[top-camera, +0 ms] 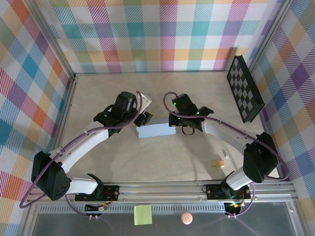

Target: Fold the paper box

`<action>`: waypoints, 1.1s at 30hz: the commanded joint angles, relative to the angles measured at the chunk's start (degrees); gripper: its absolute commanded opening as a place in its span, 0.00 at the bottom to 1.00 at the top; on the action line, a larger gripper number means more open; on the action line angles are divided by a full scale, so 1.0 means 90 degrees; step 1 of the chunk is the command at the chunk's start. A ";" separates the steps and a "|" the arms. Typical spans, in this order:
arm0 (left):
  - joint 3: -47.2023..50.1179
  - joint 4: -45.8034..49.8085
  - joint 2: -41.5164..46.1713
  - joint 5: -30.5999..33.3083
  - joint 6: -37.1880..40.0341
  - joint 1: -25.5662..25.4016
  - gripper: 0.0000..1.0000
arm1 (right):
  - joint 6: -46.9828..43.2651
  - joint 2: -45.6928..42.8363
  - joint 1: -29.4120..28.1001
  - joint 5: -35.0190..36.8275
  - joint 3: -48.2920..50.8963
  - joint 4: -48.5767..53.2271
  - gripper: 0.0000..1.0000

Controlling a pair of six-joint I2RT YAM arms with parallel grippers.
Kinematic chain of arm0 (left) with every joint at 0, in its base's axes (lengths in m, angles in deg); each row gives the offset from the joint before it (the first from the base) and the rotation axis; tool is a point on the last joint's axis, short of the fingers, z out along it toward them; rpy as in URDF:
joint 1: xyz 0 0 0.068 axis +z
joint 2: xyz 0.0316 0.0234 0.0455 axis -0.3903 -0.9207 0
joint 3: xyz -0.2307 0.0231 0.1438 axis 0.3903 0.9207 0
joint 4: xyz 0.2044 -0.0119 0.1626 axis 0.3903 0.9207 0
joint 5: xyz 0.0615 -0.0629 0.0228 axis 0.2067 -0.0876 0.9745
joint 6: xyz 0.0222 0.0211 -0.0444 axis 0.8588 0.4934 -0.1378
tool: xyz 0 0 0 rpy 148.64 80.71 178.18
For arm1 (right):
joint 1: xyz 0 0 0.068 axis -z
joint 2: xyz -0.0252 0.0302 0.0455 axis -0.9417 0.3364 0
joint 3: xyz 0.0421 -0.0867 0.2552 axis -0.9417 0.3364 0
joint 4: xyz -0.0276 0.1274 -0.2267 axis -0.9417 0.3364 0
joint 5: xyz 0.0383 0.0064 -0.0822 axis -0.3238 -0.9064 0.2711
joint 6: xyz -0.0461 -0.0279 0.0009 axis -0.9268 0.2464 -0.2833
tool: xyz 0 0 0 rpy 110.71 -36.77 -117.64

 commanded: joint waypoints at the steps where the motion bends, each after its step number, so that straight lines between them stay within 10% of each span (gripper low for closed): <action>1: -0.0361 0.1166 0.0163 0.0583 -0.1090 -0.0021 0.52 | 0.0033 0.0387 0.0004 -0.0107 0.0234 0.0788 0.05; 16: -0.0741 0.2897 -0.0479 0.0245 -0.1801 0.0072 0.07 | 0.0016 0.0387 0.0005 -0.0124 0.0213 0.0811 0.05; 33: -0.0482 0.2883 -0.0885 0.0217 -0.1792 0.0262 0.00 | 0.0072 0.0294 0.0001 -0.0063 0.0316 0.0841 0.04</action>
